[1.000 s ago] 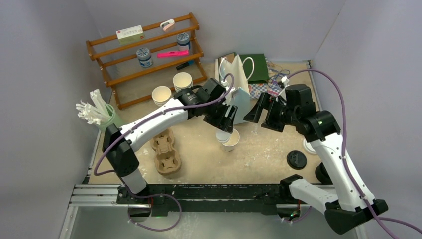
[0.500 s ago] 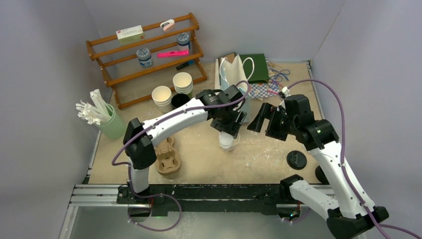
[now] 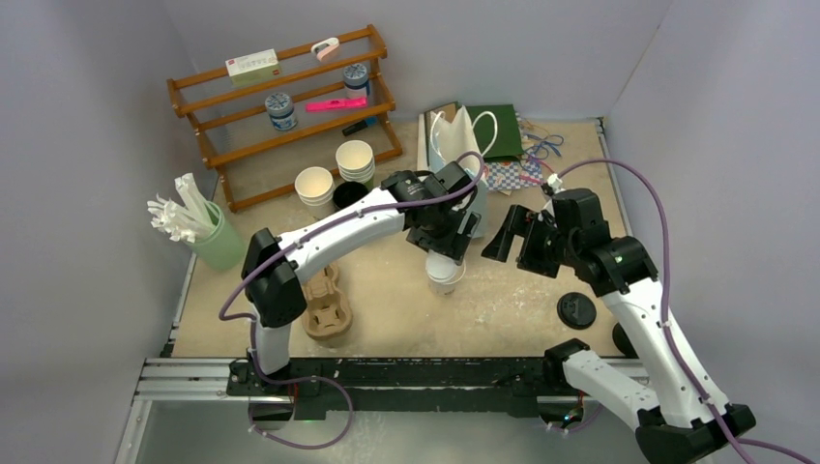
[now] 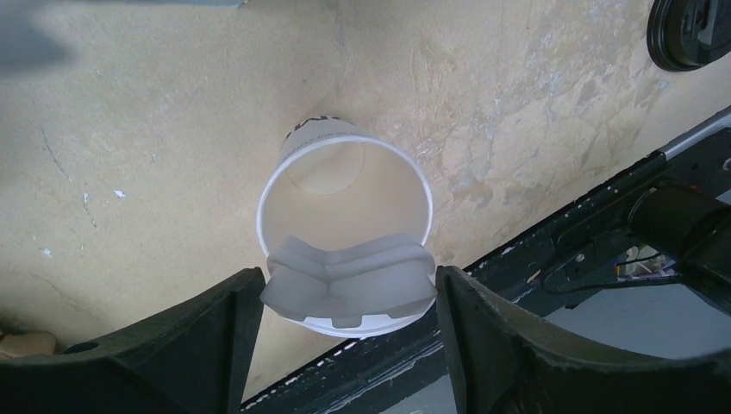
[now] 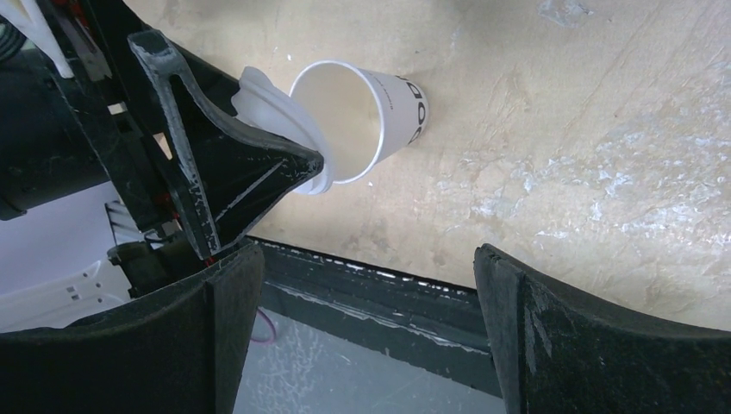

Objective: Pack the takeout coffee
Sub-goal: Close the cup lid on the coffee cup.

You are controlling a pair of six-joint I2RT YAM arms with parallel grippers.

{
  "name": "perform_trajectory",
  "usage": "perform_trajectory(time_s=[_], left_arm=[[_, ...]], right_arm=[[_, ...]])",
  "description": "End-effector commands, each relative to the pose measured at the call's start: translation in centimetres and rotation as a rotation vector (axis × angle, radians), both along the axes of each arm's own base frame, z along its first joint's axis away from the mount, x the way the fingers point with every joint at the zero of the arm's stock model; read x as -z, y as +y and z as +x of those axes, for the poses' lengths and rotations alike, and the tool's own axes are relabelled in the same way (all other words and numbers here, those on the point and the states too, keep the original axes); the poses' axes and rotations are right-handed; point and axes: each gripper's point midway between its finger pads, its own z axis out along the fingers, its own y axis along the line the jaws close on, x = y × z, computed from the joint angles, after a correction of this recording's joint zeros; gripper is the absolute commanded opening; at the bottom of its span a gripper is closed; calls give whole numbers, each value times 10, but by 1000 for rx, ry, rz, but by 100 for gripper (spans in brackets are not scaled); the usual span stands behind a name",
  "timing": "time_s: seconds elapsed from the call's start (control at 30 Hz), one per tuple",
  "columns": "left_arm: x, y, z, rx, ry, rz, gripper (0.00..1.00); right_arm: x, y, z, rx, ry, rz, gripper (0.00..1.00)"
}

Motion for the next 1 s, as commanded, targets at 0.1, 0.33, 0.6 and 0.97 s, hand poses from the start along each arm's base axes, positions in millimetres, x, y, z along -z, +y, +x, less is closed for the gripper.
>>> perform_trajectory(time_s=[0.1,0.33,0.6,0.97], left_arm=[[-8,-15,5,-18,3,-58,73],[-3,-17,3,-27,29,-57,74],[-4,-17,-2,-31,56,-59,74],[-10,-20,-5,-28,83,-79,74]], right_arm=[[12,-5,-1,-25,-20,-42,93],[24,1,-3,-68,-50,-10,92],[37,27,4,-195,-208,118,85],[35,61,14,-309,-481,357,78]])
